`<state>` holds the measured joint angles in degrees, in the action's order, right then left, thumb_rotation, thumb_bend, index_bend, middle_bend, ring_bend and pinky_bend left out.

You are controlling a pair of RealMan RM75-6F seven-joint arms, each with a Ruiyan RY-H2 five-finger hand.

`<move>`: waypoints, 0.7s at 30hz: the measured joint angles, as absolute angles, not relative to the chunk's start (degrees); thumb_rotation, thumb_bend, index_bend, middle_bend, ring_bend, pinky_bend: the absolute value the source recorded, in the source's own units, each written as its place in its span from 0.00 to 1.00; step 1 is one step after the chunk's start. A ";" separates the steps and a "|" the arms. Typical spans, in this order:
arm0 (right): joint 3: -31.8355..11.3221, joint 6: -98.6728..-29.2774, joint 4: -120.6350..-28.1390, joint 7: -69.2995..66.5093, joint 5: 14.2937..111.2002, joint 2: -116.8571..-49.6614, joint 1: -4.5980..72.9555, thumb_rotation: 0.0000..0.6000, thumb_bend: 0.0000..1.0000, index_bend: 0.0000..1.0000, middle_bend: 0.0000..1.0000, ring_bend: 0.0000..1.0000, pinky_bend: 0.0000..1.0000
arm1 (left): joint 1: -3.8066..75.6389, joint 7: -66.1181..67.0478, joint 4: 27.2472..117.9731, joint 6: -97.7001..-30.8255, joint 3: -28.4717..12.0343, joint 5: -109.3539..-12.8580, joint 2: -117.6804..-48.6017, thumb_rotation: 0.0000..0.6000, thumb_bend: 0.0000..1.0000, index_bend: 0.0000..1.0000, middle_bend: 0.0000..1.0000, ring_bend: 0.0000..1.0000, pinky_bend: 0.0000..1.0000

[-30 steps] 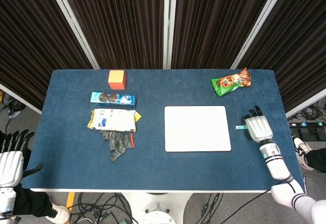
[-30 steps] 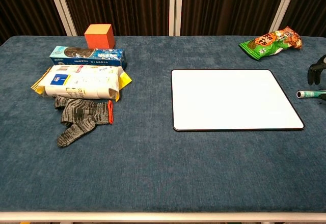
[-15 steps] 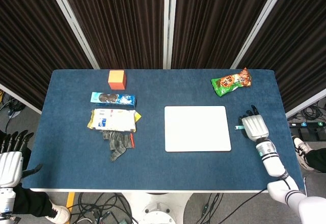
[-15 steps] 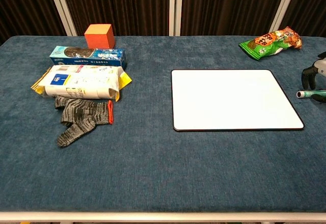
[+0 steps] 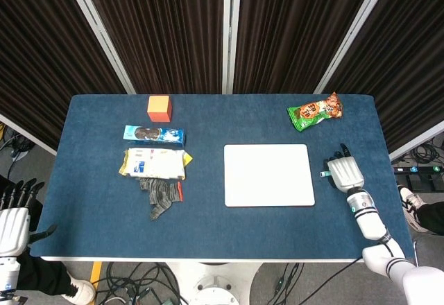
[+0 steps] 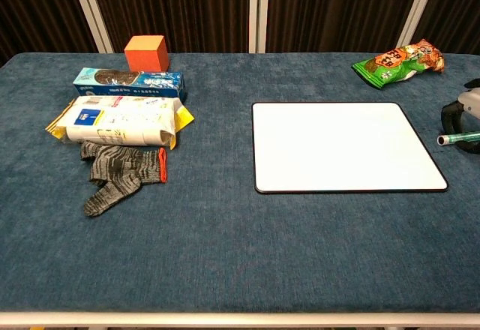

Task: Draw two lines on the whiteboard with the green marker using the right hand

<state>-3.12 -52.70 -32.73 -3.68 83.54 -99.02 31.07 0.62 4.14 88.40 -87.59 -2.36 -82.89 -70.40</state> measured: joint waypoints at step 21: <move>-3.31 -57.94 -47.36 -8.71 85.74 -89.71 31.43 1.00 0.52 0.60 0.53 0.30 0.11 | 0.67 3.05 87.58 -87.28 -2.51 -82.83 -70.62 1.00 0.00 0.13 0.07 0.00 0.00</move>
